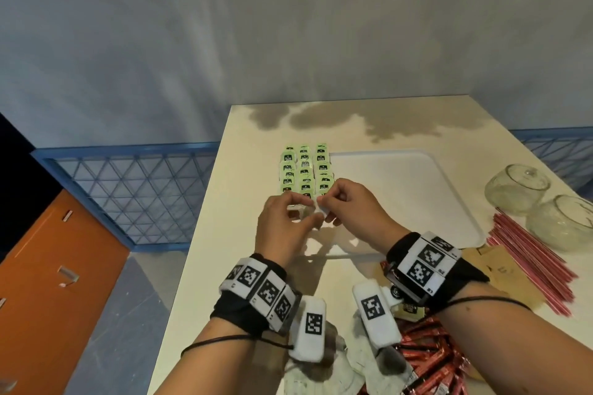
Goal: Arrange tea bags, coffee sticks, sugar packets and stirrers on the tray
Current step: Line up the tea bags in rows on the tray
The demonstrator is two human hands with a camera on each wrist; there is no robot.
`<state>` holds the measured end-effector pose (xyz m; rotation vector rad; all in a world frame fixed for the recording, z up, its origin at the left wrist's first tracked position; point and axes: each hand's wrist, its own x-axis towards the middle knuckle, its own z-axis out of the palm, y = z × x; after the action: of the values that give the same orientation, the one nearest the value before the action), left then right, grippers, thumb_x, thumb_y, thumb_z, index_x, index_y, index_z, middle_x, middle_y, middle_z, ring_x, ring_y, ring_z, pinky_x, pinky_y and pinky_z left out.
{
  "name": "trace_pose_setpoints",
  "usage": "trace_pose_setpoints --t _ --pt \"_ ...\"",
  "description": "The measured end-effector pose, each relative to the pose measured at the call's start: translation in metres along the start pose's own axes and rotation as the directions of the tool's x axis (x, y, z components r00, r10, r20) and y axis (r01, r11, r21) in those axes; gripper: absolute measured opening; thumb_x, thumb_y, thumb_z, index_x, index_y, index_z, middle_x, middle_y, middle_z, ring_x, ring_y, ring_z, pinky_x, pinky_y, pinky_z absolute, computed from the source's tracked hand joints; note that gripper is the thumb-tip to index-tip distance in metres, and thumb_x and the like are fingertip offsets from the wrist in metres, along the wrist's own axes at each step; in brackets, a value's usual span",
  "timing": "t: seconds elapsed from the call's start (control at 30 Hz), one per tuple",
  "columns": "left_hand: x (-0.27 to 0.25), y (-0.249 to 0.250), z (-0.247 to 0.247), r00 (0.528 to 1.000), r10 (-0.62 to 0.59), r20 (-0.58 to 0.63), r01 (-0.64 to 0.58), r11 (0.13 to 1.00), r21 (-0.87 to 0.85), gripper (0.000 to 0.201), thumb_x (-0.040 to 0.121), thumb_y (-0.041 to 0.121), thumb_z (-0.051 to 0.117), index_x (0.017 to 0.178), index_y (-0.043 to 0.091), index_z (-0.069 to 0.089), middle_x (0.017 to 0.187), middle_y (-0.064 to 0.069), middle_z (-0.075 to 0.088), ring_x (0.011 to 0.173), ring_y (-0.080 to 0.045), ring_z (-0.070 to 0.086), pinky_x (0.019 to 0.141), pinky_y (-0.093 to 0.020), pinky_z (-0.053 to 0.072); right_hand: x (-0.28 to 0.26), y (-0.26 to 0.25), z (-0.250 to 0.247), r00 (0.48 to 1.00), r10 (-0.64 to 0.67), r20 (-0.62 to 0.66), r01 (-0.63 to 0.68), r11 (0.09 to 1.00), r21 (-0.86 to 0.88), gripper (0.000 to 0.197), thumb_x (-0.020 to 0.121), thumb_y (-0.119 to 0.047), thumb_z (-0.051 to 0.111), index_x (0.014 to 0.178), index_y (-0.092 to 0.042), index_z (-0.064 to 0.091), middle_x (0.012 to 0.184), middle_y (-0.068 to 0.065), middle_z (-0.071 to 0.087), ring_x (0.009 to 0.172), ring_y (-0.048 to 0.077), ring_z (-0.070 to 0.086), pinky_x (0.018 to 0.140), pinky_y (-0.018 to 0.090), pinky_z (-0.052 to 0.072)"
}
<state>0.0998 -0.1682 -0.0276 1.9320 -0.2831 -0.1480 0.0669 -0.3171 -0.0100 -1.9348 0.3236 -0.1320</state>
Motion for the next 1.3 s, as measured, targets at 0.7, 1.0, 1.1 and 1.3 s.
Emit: trace_pose_setpoints --t 0.7,1.0,1.1,1.3 --pt "0.009 -0.033 -0.018 0.988 -0.152 0.043 0.148 0.986 0.075 0.014 0.078 0.015 0.076 0.078 0.026 0.068 0.076 0.007 0.072 0.076 -0.013 0.07 0.079 -0.035 0.057 0.022 0.01 0.013 0.974 0.017 0.224 0.065 0.934 -0.351 0.009 0.088 -0.02 0.072 0.082 -0.014 0.072 0.073 -0.01 0.063 0.065 0.003 0.054 0.065 0.024 0.044" --pt "0.038 -0.041 -0.035 0.993 -0.113 0.04 0.097 0.953 0.288 0.025 0.073 0.023 0.081 0.089 0.029 0.063 0.091 0.007 0.065 0.083 -0.016 0.065 0.078 -0.034 0.052 0.054 0.013 0.038 0.993 -0.045 0.105 0.08 0.929 -0.361 0.009 0.087 -0.02 0.069 0.082 -0.014 0.073 0.087 -0.005 0.072 0.083 0.01 0.061 0.073 0.026 0.045" --pt "0.048 -0.043 -0.034 0.983 -0.153 0.098 0.106 0.922 0.374 0.024 0.071 0.03 0.082 0.083 0.031 0.061 0.087 0.004 0.067 0.082 -0.018 0.065 0.076 -0.035 0.053 0.061 0.014 0.043 0.998 -0.035 0.06 0.055 0.924 -0.378 0.009 0.086 -0.021 0.067 0.08 -0.016 0.072 0.086 -0.005 0.072 0.086 0.015 0.065 0.079 0.032 0.053" --pt "0.058 -0.043 -0.028 0.973 -0.198 0.116 0.117 0.862 0.493 0.017 0.077 0.034 0.077 0.081 0.034 0.061 0.084 0.011 0.063 0.085 -0.015 0.062 0.078 -0.033 0.051 0.063 0.016 0.047 0.998 -0.047 0.039 0.059 0.912 -0.406 0.006 0.089 -0.023 0.064 0.084 -0.02 0.065 0.078 -0.005 0.063 0.088 0.022 0.064 0.078 0.035 0.052"
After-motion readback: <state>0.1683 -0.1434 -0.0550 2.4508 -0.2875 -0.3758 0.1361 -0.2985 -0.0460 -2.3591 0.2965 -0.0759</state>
